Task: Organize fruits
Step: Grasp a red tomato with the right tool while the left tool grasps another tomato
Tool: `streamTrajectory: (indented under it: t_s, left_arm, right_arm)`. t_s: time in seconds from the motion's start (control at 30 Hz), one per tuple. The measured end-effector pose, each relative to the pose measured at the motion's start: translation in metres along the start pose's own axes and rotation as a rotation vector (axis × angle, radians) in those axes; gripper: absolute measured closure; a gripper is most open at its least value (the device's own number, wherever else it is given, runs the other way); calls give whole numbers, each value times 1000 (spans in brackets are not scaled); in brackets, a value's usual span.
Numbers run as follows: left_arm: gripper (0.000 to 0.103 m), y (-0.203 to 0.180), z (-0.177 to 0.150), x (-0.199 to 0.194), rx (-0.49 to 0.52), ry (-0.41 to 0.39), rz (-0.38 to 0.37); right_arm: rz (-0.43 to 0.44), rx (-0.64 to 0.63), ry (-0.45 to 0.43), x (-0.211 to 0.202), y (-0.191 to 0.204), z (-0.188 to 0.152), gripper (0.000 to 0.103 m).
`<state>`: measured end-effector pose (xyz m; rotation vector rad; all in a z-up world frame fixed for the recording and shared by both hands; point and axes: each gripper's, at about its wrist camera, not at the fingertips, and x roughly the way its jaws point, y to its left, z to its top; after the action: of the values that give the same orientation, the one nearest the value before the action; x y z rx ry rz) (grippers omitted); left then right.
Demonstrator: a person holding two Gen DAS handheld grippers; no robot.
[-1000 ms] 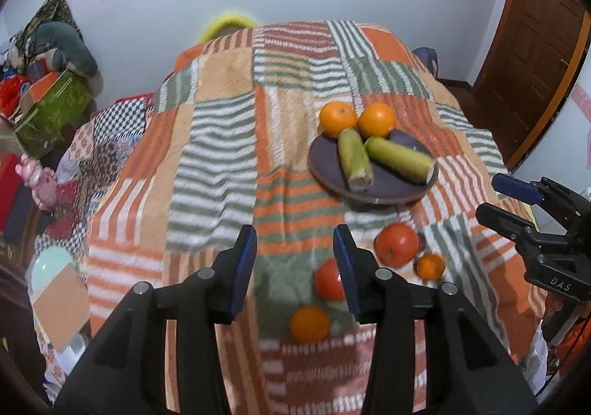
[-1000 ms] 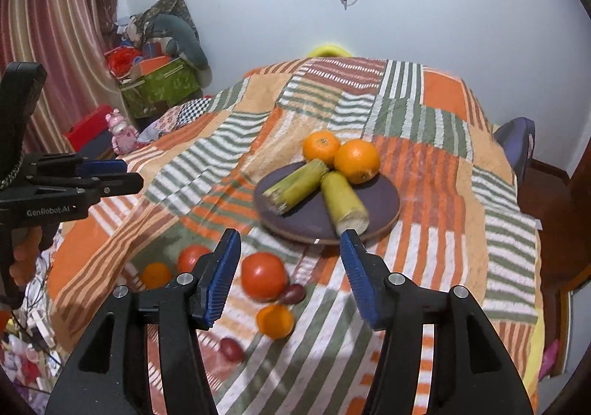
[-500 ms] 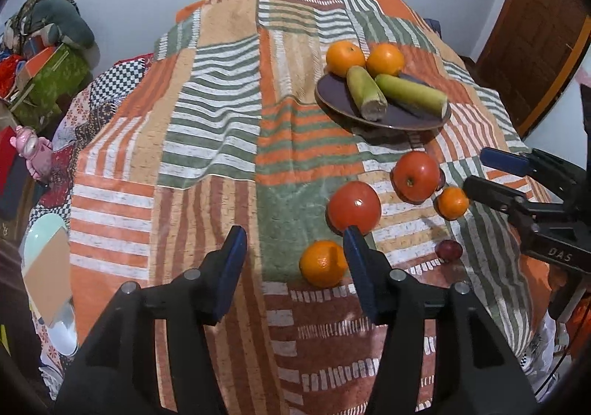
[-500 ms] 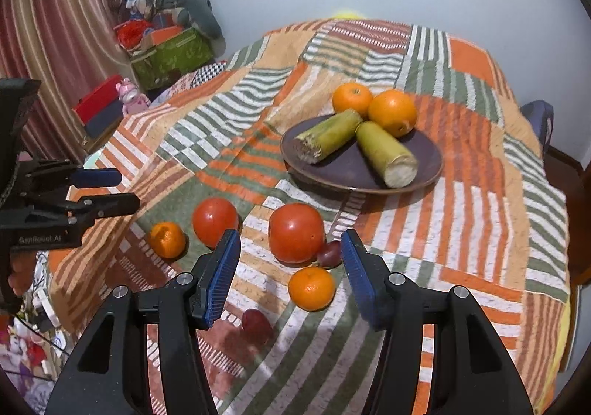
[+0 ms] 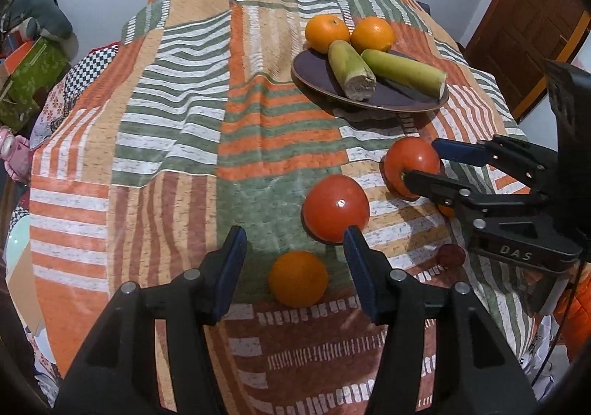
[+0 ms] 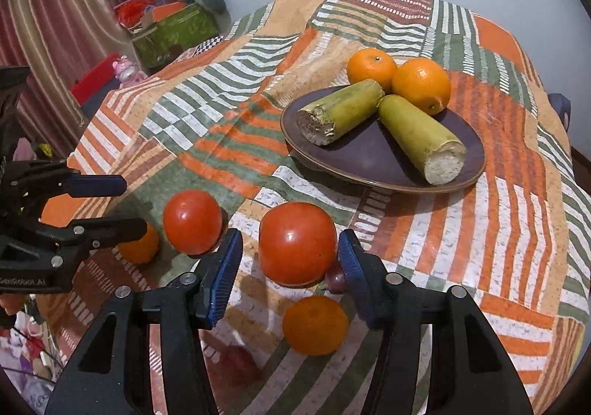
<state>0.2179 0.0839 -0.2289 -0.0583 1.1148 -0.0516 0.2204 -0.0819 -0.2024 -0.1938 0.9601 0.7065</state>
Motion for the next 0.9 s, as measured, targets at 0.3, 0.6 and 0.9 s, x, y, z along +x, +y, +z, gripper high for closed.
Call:
streamTrajectory:
  t_s: [0.3, 0.6, 0.9]
  left_arm:
    - [49, -8, 7, 14, 6, 16, -23]
    - [49, -15, 11, 21, -2, 27, -59]
    - [49, -29, 15, 29, 23, 27, -48]
  right_arm:
    - [4, 21, 18, 14, -7, 1, 57]
    - [16, 15, -6, 3, -7, 0, 58]
    - [0, 52, -64, -28, -20, -2, 58]
